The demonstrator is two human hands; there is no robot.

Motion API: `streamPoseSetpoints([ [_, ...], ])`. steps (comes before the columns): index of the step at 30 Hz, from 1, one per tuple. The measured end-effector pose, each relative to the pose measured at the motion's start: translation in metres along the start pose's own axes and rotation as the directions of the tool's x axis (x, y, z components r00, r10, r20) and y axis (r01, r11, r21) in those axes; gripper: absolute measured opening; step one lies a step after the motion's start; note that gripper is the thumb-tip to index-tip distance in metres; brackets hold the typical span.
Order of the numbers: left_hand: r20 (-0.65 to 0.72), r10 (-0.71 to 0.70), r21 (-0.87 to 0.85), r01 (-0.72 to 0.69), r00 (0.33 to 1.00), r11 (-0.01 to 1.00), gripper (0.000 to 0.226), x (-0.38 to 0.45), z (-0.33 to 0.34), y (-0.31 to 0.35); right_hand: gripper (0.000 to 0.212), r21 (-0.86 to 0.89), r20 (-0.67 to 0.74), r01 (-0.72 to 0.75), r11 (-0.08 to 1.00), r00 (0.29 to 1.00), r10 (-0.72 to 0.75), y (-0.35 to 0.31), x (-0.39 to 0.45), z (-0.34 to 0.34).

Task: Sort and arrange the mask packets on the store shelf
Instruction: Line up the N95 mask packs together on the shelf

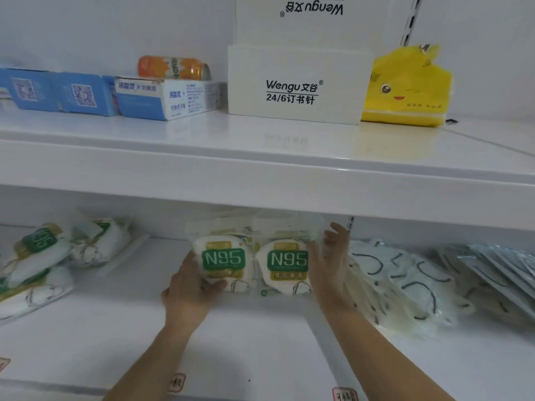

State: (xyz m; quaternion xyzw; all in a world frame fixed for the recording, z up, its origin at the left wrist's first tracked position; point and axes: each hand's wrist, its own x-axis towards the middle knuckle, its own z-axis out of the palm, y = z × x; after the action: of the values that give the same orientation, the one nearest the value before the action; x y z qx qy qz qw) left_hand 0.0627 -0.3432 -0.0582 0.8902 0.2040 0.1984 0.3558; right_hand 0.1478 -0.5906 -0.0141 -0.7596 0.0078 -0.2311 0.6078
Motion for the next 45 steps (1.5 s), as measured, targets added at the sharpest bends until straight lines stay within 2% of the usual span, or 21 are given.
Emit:
streamPoseSetpoints([
  [1, -0.014, -0.002, 0.000, 0.002, 1.000, 1.000, 0.081, 0.000, 0.001, -0.001, 0.057, -0.055, -0.011, 0.127, 0.990, 0.992, -0.127, 0.003, -0.010, -0.005],
  [3, -0.033, -0.004, -0.007, 0.003, 0.999, 1.000, 0.084, 0.002, 0.003, 0.000, 0.048, -0.176, 0.037, 0.339, 0.924, 0.940, -0.338, 0.011, -0.036, -0.012],
  [5, -0.051, 0.007, -0.001, -0.007, 0.999, 1.000, 0.082, 0.006, 0.005, 0.003, 0.030, -0.237, 0.188, 0.409, 0.881, 0.909, -0.372, 0.021, -0.061, -0.017],
  [7, -0.055, 0.019, 0.011, -0.018, 0.998, 1.000, 0.081, 0.010, 0.006, 0.006, 0.024, -0.324, 0.358, 0.360, 0.875, 0.903, -0.240, 0.029, -0.073, -0.017],
  [10, -0.042, 0.020, 0.006, -0.020, 0.999, 1.000, 0.081, 0.015, 0.010, 0.003, 0.034, -0.383, 0.487, 0.240, 0.892, 0.873, -0.026, 0.026, -0.068, -0.015],
  [12, -0.020, 0.017, -0.005, -0.017, 1.000, 1.000, 0.088, 0.016, 0.010, -0.004, 0.036, -0.381, 0.520, 0.241, 0.893, 0.854, -0.009, 0.020, -0.066, -0.015],
  [15, 0.050, 0.019, -0.088, -0.014, 0.999, 0.996, 0.100, 0.016, 0.006, -0.018, 0.029, -0.365, 0.479, 0.286, 0.886, 0.874, -0.085, 0.016, -0.072, -0.012],
  [17, 0.094, 0.055, -0.135, -0.042, 0.994, 0.990, 0.086, 0.011, -0.005, -0.028, 0.026, -0.334, 0.441, 0.363, 0.870, 0.875, -0.197, 0.011, -0.081, -0.003],
  [19, 0.077, 0.152, -0.088, -0.145, 0.985, 0.985, 0.055, 0.005, -0.024, -0.043, 0.024, -0.283, 0.463, 0.436, 0.854, 0.842, -0.276, 0.003, -0.093, 0.015],
  [21, 0.098, 0.292, 0.020, -0.296, 0.951, 0.955, 0.025, 0.001, -0.051, -0.065, 0.023, -0.233, 0.519, 0.465, 0.854, 0.802, -0.295, -0.009, -0.108, 0.040],
  [24, 0.135, 0.370, 0.147, -0.388, 0.919, 0.910, 0.013, 0.006, -0.100, -0.101, 0.022, -0.195, 0.600, 0.446, 0.873, 0.759, -0.254, -0.028, -0.134, 0.085],
  [27, -0.062, 0.376, 0.276, -0.346, 0.924, 0.897, 0.012, 0.017, -0.152, -0.137, 0.022, -0.158, 0.636, 0.406, 0.900, 0.739, -0.222, -0.046, -0.157, 0.135],
  [29, -0.194, 0.304, 0.364, -0.220, 0.933, 0.905, 0.019, 0.025, -0.182, -0.166, 0.022, -0.142, 0.659, 0.351, 0.925, 0.731, -0.176, -0.057, -0.174, 0.168],
  [31, -0.215, 0.160, 0.406, -0.061, 0.963, 0.912, 0.033, 0.027, -0.200, -0.191, 0.021, -0.147, 0.685, 0.295, 0.944, 0.719, -0.118, -0.066, -0.191, 0.201],
  [32, -0.192, 0.138, 0.427, -0.044, 0.972, 0.903, 0.039, 0.025, -0.202, -0.202, 0.021, -0.156, 0.701, 0.269, 0.950, 0.708, -0.085, -0.071, -0.199, 0.217],
  [34, -0.139, 0.207, 0.443, -0.126, 0.968, 0.888, 0.041, 0.016, -0.199, -0.214, 0.026, -0.178, 0.716, 0.220, 0.959, 0.698, -0.027, -0.080, -0.213, 0.245],
  [36, -0.118, 0.281, 0.359, -0.223, 0.952, 0.907, 0.036, 0.009, -0.195, -0.214, 0.035, -0.212, 0.705, 0.173, 0.962, 0.708, 0.028, -0.088, -0.226, 0.269],
  [40, -0.070, 0.329, 0.123, -0.320, 0.942, 0.940, 0.035, 0.004, -0.195, -0.209, 0.049, -0.332, 0.653, 0.117, 0.936, 0.745, 0.139, -0.099, -0.239, 0.300],
  [42, -0.093, 0.330, 0.018, -0.330, 0.939, 0.944, 0.035, 0.005, -0.196, -0.209, 0.050, -0.399, 0.646, 0.123, 0.909, 0.741, 0.184, -0.105, -0.240, 0.311],
  [45, -0.212, 0.238, -0.099, -0.263, 0.948, 0.960, 0.044, 0.004, -0.200, -0.209, 0.037, -0.462, 0.624, 0.150, 0.874, 0.755, 0.200, -0.112, -0.243, 0.320],
])
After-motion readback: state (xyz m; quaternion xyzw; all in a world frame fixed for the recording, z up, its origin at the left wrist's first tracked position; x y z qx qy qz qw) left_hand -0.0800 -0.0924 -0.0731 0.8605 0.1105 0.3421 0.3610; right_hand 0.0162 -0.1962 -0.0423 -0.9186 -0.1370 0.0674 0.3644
